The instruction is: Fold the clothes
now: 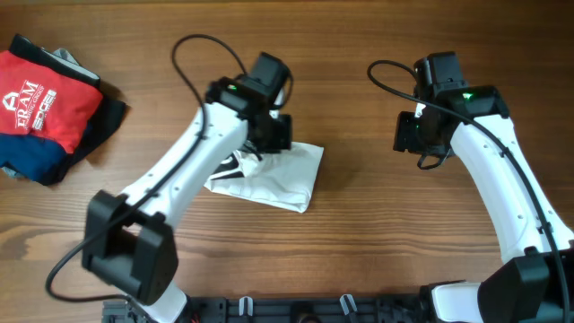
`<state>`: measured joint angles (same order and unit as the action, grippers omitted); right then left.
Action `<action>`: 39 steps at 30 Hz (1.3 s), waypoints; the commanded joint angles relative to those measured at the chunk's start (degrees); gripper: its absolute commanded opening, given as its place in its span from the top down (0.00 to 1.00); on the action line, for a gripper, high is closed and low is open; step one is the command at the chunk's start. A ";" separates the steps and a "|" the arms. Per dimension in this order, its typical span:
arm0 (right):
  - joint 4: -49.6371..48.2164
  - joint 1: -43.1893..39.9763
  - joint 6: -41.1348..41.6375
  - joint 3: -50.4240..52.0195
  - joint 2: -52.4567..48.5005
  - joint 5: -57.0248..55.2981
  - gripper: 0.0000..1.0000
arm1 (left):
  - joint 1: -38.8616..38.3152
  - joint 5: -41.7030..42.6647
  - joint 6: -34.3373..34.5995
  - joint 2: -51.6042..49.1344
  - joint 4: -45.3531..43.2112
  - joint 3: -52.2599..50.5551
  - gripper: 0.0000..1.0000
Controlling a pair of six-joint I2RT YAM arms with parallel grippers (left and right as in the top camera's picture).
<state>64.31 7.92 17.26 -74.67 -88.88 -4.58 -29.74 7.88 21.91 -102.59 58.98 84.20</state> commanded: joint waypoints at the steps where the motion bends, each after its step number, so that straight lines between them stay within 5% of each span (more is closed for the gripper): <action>1: 0.48 -0.17 -0.81 -0.42 -0.15 -0.98 0.47 | -3.17 -2.62 2.78 -2.82 -0.22 0.87 0.92; 12: 0.76 -0.17 -0.76 -0.42 -0.15 -0.92 0.47 | -5.31 -2.34 3.02 -2.86 -1.29 0.87 0.85; 19: 0.85 -0.17 -0.74 -0.42 -0.15 -0.72 0.47 | -3.98 11.85 2.67 -0.90 -1.57 1.01 0.76; 26: 0.37 -0.17 -0.81 -0.42 -0.15 0.35 0.47 | 5.22 10.40 -2.23 7.98 -1.14 1.01 0.74; 29: -3.50 0.31 -12.61 -0.42 -0.15 18.21 0.46 | 13.77 3.65 -2.19 10.49 -1.07 0.98 0.66; 32: -6.29 2.45 -15.67 -0.42 -0.15 28.41 0.44 | 20.26 2.91 -2.19 9.31 -1.09 0.87 0.62; 39: -17.53 16.85 -15.54 -0.42 -3.98 25.73 0.37 | 27.28 2.99 -2.19 -0.98 1.14 0.76 0.62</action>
<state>49.71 20.10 3.14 -74.67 -89.47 20.14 -3.70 11.57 20.60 -98.24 59.31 84.55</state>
